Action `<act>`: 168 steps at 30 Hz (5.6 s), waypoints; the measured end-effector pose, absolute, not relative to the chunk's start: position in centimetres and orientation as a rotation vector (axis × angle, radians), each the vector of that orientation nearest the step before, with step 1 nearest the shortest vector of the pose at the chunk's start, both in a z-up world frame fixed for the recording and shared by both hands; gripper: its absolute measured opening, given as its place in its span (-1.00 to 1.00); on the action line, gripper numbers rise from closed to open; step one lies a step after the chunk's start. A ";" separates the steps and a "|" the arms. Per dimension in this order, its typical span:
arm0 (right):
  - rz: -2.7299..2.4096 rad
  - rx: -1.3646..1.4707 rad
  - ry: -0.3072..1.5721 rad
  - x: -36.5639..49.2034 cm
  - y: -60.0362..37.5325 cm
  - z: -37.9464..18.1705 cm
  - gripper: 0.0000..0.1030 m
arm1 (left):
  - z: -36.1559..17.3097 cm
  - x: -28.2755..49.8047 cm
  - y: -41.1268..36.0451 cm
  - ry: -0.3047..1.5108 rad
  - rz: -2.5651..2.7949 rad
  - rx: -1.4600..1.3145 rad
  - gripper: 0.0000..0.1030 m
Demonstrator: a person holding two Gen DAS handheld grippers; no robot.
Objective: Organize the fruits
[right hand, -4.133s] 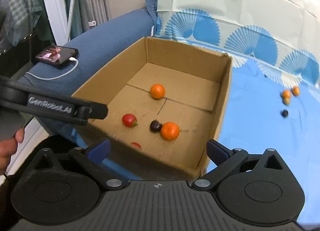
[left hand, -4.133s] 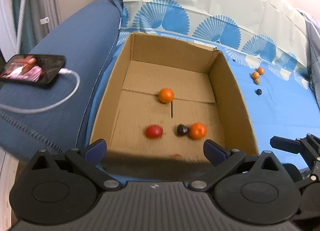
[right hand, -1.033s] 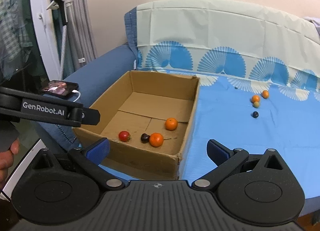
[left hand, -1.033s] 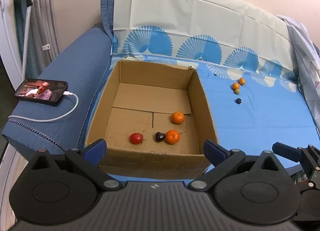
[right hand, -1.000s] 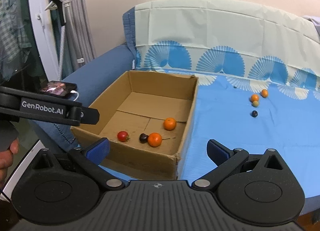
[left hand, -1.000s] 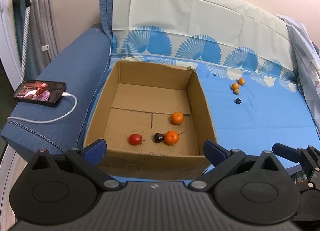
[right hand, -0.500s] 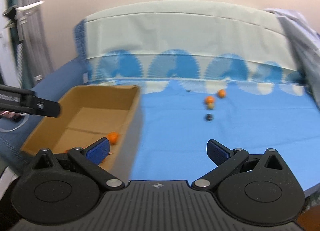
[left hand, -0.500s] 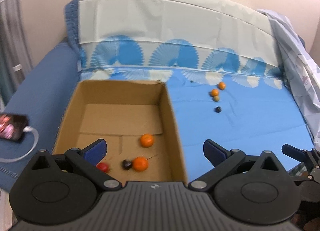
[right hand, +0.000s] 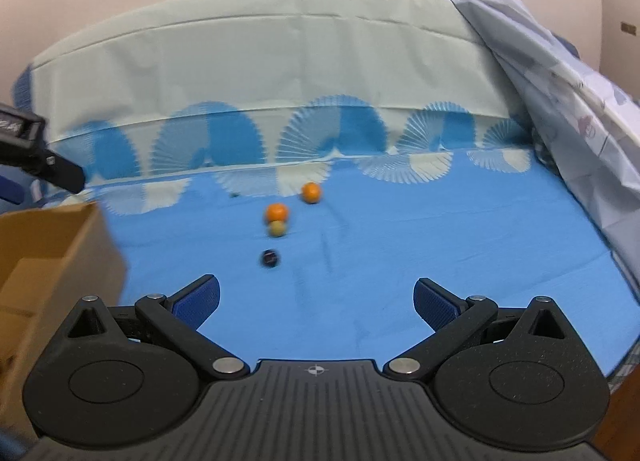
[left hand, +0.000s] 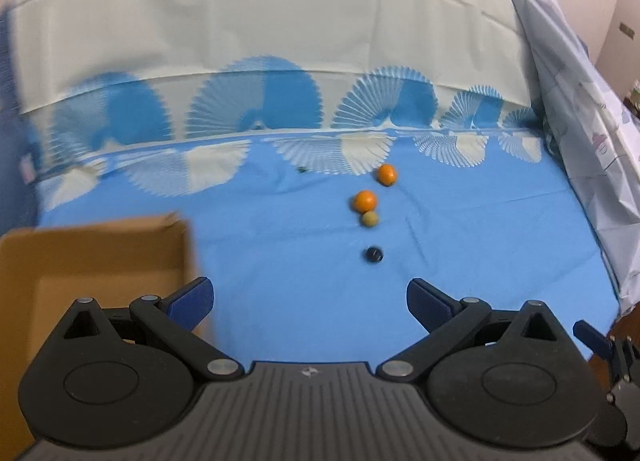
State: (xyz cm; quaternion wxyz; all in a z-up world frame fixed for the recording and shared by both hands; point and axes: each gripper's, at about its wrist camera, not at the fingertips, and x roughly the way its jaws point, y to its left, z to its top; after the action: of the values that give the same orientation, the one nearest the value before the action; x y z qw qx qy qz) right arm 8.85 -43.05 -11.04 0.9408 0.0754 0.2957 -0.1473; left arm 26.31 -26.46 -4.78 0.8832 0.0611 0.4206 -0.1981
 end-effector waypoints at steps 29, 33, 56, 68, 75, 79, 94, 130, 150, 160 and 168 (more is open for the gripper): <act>-0.045 0.016 0.678 30.5 -44.2 -27.8 -0.55 | -22.2 47.9 -41.1 1.131 -0.481 0.143 -0.19; -0.067 0.059 0.651 28.8 -44.8 -25.5 -0.55 | -18.9 45.6 -38.6 1.069 -0.479 0.150 -0.19; 0.082 0.167 0.514 6.3 -34.1 -7.8 -0.54 | -1.3 16.0 -15.4 0.869 -0.332 0.101 -0.18; 0.259 0.169 0.548 -3.4 -24.5 -4.2 -0.54 | -1.2 3.5 -5.2 0.896 -0.253 0.048 -0.18; 0.295 0.126 0.546 -6.0 -21.1 -3.5 -0.54 | -0.9 -0.7 -2.1 0.844 -0.231 0.032 -0.18; 0.301 0.105 0.548 -6.6 -20.0 -3.3 -0.54 | -0.9 -2.0 -1.0 0.827 -0.226 0.011 -0.18; 0.291 0.061 0.549 -7.0 -19.1 -2.9 -0.54 | -0.9 -2.6 0.5 0.809 -0.224 -0.036 -0.18; 0.291 0.020 0.595 -1.5 -17.1 -3.9 -0.54 | -1.0 3.4 3.1 0.791 -0.161 -0.086 -0.18; 0.311 0.002 0.649 7.9 -15.0 -7.6 -0.54 | -4.7 12.4 3.7 0.876 -0.124 -0.102 -0.18; 0.311 0.005 0.709 11.9 -14.3 -10.7 -0.54 | -8.2 16.0 3.1 0.928 -0.097 -0.068 -0.18; 0.321 -0.020 0.751 13.4 -13.9 -12.8 -0.54 | -11.1 17.7 3.1 0.983 -0.075 -0.049 -0.18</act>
State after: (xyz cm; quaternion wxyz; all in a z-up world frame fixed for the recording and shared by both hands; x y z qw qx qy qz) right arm 13.43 -13.88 -12.81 0.9178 -0.0100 0.3650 0.1560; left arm 17.68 3.11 -11.11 0.8806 -0.0234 0.4719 -0.0360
